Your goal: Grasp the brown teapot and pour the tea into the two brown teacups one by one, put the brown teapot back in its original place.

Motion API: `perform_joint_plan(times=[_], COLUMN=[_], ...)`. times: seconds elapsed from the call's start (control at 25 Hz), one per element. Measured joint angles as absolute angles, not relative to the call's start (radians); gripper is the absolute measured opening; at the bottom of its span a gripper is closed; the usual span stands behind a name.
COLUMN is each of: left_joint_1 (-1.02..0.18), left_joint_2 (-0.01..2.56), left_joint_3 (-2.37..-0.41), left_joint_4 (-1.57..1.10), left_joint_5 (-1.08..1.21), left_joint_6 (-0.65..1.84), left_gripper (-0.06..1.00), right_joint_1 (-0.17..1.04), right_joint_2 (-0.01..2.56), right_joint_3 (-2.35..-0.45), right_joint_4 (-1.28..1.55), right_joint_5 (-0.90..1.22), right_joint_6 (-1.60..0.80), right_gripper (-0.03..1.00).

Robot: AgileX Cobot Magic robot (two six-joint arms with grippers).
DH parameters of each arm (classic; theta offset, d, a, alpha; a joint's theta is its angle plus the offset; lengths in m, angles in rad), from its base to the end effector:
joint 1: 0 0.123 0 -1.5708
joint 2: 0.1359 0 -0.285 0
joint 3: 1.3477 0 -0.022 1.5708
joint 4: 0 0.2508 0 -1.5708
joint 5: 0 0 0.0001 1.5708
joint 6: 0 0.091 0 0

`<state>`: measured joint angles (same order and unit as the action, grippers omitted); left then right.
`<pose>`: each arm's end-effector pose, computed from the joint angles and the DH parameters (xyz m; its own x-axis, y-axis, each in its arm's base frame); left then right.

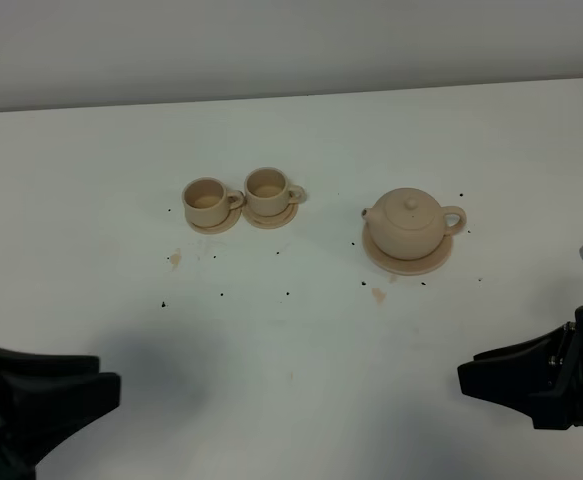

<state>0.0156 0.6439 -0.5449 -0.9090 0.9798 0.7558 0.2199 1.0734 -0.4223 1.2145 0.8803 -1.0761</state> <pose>0.0994 -0.0581 0.2954 -0.6151 0.0920 -0.7831 0.5537 0.7574 -0.3459 0.1406 0.0989 0.2225 -0.7820 -0.1990 -0.5906 -0.5803 0.5783 0.5735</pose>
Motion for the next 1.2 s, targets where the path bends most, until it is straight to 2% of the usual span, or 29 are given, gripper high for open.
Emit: perform_joint_plan(times=[0.24,0.4,0.76,1.2], left_joint_1=[0.016,0.016,0.016,0.016], left_joint_2=[0.351,0.205,0.071,0.070], left_joint_3=[-0.562,-0.562,-0.558,-0.503], left_joint_4=[-0.559,-0.336,-0.069,0.000], left_joint_5=[0.999,1.092,1.130,1.044], left_joint_6=[0.403,0.233,0.143,0.063], left_gripper=[0.33,0.33,0.33,0.33], right_joint_1=[0.220,0.220,0.220,0.220], right_joint_2=[1.073,1.073,1.073,1.073], right_joint_3=[-0.422,-0.422,-0.422,-0.422], right_joint_4=[1.239,1.272,1.282,1.327], right_joint_5=[0.879,0.878,0.878,0.866], right_joint_6=[-1.105,-1.134,-1.143,-1.171], right_gripper=[0.30,0.30,0.30,0.30])
